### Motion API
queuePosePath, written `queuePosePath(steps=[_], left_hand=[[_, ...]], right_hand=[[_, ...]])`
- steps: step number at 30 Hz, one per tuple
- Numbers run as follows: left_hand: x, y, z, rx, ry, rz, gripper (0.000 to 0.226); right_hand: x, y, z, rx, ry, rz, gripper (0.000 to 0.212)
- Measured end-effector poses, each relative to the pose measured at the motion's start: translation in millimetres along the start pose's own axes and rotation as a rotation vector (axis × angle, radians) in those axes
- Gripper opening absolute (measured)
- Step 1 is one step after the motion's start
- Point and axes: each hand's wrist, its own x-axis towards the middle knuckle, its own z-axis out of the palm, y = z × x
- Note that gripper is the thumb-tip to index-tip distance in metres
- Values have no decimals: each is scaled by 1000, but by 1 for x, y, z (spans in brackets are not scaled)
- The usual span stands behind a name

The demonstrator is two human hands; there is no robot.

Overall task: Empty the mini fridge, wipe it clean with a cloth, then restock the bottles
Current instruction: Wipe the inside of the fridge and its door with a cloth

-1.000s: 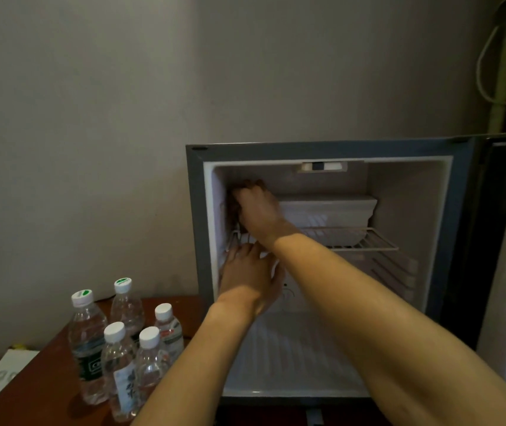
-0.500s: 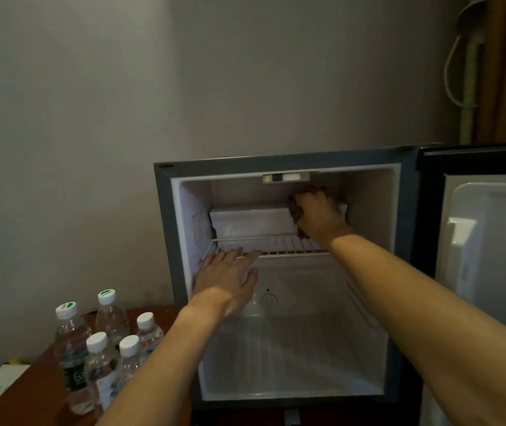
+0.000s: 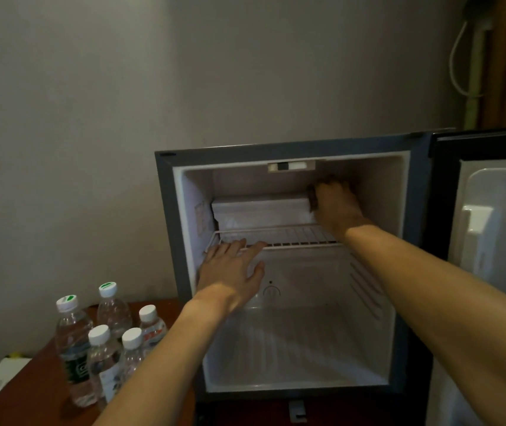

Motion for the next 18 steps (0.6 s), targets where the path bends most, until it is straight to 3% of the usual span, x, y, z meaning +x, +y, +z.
queuePosePath(steps=[7, 11, 14, 18], left_hand=[[-2, -2, 2, -41, 52, 22, 54], [-4, 0, -2, -73, 68, -1, 56], [-3, 1, -4, -17, -4, -33, 64], [-3, 1, -3, -69, 58, 1, 57]], right_hand=[[6, -106, 21, 142, 42, -266, 11], [12, -171, 33, 118, 21, -339, 20], [12, -186, 34, 57, 17, -314, 29], [12, -172, 31, 91, 14, -319, 24]])
